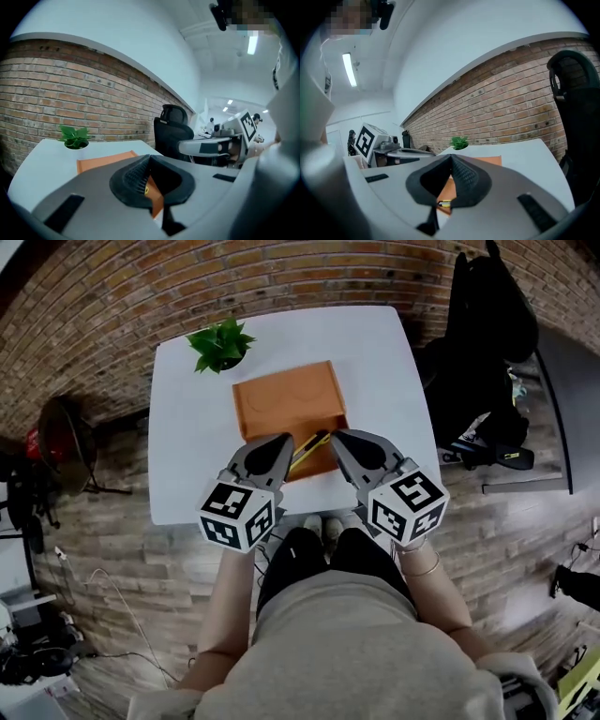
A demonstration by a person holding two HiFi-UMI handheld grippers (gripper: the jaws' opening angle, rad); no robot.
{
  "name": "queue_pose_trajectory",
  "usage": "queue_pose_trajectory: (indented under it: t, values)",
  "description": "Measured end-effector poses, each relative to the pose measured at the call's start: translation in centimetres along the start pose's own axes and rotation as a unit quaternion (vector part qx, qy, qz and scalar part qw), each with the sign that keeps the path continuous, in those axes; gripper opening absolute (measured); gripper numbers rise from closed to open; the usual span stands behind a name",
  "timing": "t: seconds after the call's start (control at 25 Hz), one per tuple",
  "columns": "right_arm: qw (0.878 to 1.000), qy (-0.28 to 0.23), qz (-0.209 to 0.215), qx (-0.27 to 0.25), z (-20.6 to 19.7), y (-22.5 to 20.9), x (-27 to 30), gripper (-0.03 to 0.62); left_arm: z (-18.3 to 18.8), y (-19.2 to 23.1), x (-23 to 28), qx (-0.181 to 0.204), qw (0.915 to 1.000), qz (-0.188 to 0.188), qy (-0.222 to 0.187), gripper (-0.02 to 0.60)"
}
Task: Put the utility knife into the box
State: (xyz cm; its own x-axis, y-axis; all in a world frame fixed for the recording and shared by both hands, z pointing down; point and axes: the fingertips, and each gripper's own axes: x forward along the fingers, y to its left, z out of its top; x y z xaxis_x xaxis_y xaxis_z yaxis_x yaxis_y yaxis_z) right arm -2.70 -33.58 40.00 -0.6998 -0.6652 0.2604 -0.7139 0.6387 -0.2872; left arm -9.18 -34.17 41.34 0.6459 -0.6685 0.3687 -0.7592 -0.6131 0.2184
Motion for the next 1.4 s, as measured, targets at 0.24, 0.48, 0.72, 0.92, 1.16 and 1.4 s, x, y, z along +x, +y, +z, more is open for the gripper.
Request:
queue_pose_trajectory:
  t: [0.24, 0.48, 0.72, 0.92, 1.16, 1.4]
  values:
    - [0.999, 0.005, 0.026, -0.035, 1.0, 2.4, 0.3, -0.002, 1.6, -1.0, -3.0, 0.018, 0.9992, 0.005, -0.036, 0.006]
    - [0.998, 0.001, 0.051, -0.047, 1.6, 4.6, 0.7, -0.002, 1.1, -0.8, -5.0, -0.001, 0.999, 0.016, -0.042, 0.006]
    - [0.997, 0.01, 0.061, -0.049, 0.6, 5.7, 0.8, -0.002, -0.5, -0.5, -6.2, -0.024, 0.9987, 0.028, -0.035, 0.006]
    - [0.997, 0.021, 0.064, -0.046, -0.7, 6.2, 0.9, -0.002, -1.7, -0.7, -6.6, -0.042, 0.9985, 0.014, -0.03, 0.006]
    - [0.996, 0.029, 0.068, -0.044, -1.2, 6.5, 0.7, -0.002, -2.7, -0.9, -6.6, -0.033, 0.9993, 0.015, -0.01, 0.006]
    - [0.996, 0.033, 0.064, -0.054, -1.4, 6.4, 0.6, -0.002, -3.2, -1.4, -6.2, -0.016, 0.9998, 0.014, -0.001, 0.006]
